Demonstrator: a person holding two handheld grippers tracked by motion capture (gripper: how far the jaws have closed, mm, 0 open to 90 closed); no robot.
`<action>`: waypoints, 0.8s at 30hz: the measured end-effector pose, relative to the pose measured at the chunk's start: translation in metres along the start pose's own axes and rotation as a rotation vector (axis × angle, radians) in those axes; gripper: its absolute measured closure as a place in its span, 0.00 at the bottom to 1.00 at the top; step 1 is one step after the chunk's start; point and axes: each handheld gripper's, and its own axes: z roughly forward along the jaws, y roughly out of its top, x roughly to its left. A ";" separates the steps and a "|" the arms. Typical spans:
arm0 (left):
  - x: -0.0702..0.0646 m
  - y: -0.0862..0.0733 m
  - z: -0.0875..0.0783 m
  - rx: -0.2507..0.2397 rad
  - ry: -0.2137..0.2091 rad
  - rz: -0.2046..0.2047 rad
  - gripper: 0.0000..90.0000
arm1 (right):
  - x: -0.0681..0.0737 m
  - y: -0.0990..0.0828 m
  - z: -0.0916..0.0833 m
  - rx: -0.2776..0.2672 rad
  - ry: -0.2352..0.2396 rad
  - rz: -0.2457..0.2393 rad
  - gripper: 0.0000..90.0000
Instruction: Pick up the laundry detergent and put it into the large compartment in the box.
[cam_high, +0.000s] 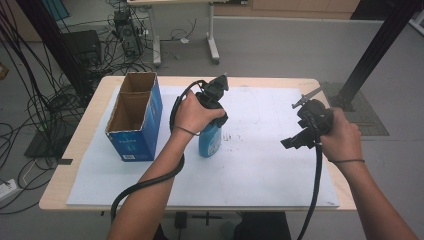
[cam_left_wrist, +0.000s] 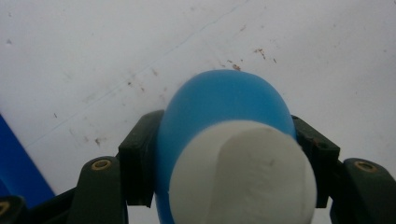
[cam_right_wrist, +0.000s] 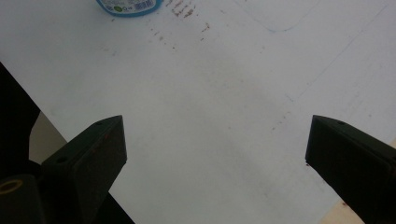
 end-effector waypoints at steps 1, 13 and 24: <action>0.000 0.000 0.000 0.001 0.000 0.001 0.41 | 0.000 0.000 0.000 -0.002 0.001 0.002 0.06; 0.000 0.000 0.000 -0.001 -0.003 0.004 0.41 | 0.001 0.001 0.000 0.003 -0.001 -0.003 0.06; 0.001 0.000 0.000 -0.001 -0.006 0.006 0.41 | 0.001 0.003 0.001 -0.001 0.000 -0.006 0.06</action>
